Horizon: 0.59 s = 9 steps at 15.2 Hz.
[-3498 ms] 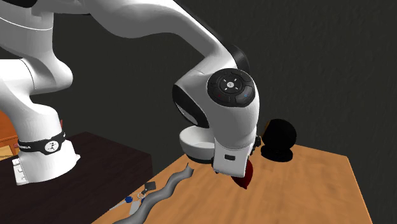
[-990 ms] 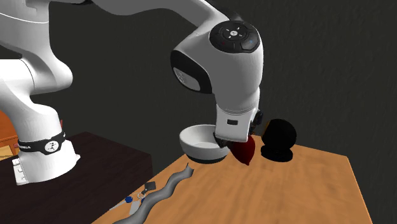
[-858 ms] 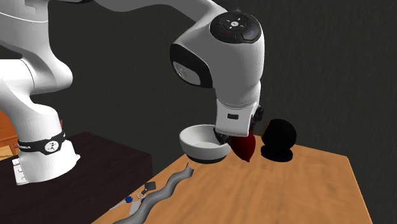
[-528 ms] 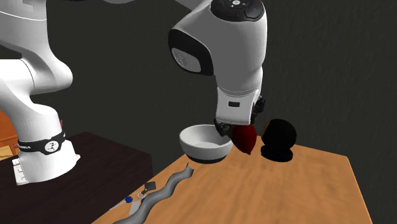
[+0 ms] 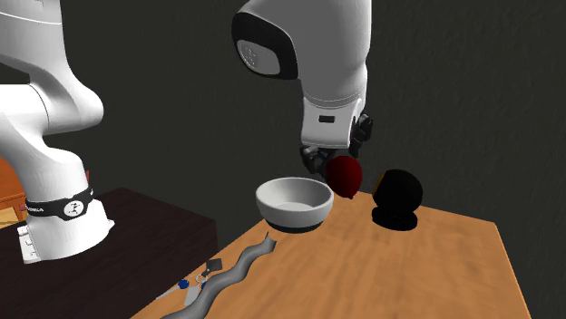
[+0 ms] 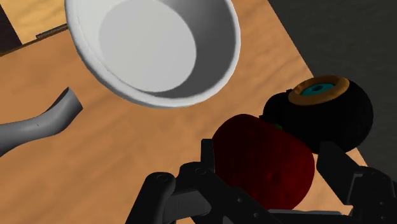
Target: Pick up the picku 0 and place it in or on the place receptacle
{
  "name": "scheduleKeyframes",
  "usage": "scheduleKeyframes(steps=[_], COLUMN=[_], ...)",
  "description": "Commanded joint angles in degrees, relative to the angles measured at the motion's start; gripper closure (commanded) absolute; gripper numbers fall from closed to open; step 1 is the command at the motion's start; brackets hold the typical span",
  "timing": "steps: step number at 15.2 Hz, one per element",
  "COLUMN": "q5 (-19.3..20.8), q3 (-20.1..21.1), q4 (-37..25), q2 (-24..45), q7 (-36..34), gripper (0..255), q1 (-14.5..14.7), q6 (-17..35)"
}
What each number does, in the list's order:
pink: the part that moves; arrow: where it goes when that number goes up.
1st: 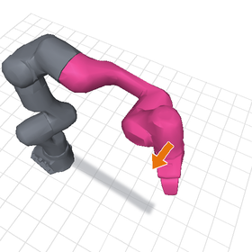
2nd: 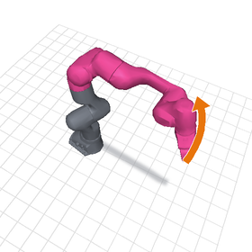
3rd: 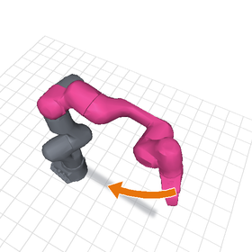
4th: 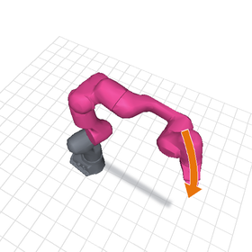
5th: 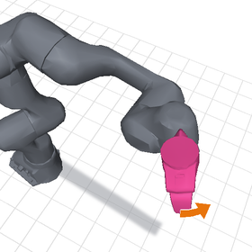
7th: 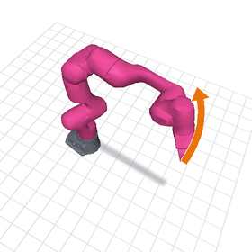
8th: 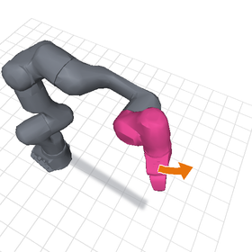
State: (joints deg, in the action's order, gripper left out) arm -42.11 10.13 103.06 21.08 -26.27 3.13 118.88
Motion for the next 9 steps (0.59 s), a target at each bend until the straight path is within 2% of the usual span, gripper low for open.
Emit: scheduleKeyframes(steps=[1, 9], q5=[-1.03, -6.24], q3=[0.78, 4.73], q4=[3.92, 18.74], q2=[-3.11, -15.55], q7=[-0.41, -2.68], gripper=[255, 255], q1=[0.88, 4.84], q6=[1.57, 7.60])
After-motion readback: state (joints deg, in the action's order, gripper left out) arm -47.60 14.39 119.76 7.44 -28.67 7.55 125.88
